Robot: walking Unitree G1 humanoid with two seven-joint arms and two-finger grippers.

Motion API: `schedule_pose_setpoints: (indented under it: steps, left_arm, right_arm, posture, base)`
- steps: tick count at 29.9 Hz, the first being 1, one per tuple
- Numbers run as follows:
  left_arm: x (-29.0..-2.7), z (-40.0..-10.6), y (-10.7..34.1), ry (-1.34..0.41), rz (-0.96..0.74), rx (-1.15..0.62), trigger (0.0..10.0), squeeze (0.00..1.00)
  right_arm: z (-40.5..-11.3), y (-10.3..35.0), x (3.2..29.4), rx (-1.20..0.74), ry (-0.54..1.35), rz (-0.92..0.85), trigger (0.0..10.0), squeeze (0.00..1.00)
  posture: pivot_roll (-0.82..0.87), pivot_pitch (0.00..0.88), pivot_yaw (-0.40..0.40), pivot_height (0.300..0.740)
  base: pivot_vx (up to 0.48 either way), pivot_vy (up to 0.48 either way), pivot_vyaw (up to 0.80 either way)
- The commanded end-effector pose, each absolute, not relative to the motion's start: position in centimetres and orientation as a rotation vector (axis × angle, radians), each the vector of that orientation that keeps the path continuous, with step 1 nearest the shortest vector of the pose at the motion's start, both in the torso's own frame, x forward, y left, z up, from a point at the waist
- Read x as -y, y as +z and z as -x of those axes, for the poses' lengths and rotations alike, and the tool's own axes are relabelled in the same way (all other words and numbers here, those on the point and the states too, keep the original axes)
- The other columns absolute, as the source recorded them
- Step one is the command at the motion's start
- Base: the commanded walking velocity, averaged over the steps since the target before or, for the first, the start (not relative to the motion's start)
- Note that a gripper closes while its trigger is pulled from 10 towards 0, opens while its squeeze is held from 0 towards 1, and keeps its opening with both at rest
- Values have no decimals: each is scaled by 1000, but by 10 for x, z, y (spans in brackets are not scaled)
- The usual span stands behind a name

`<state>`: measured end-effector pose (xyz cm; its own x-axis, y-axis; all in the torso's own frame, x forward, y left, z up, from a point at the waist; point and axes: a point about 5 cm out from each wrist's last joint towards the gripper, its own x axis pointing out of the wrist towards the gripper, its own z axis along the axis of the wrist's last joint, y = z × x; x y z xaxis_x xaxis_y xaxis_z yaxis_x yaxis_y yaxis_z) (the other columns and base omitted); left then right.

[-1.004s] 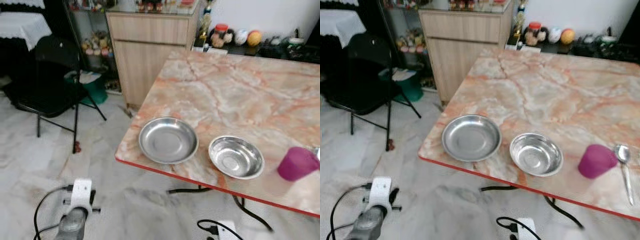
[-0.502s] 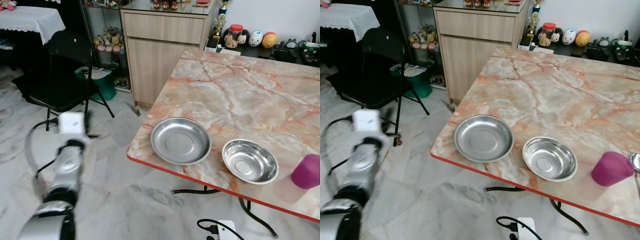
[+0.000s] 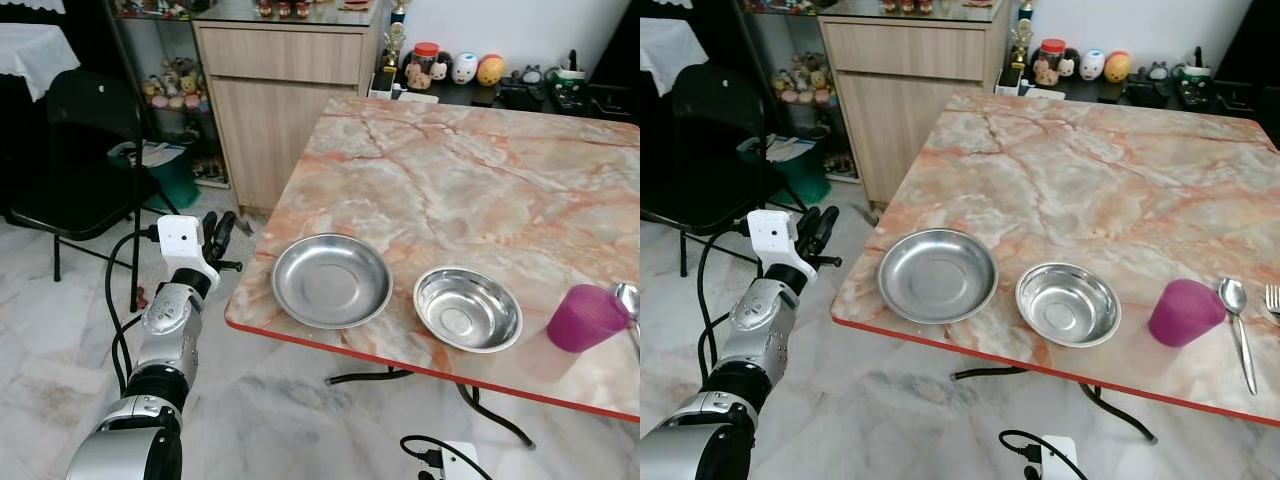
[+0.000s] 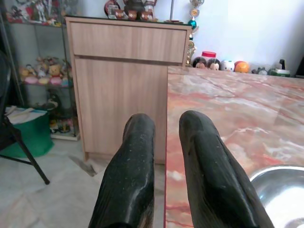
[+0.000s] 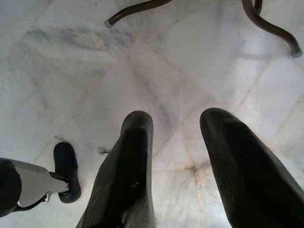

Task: Setting the table

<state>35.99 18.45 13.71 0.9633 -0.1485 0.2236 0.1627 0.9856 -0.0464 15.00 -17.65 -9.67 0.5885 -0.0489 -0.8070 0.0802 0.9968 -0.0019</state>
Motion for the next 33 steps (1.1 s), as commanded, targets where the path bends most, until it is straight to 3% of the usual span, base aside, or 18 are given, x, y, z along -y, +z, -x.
schedule_pose_setpoints:
  steps: [1,11,33]
  left_arm:
    - [-185,-361,142,-172,51,229,10000,0]
    - [-182,-361,143,-187,59,234,10000,0]
    - [-181,-362,146,-188,68,241,10000,0]
  right_arm:
    - [-153,-95,175,-922,-70,-47,10000,0]
    - [-154,-95,175,-915,-76,-54,10000,0]
    - [-155,-94,174,-894,-93,-124,10000,0]
  posture:
    - [78,0,-2,740]
    - [87,0,-3,740]
    - [92,0,-3,740]
  base:
    - [0,0,-625]
    - [0,0,-609]
    - [0,0,0]
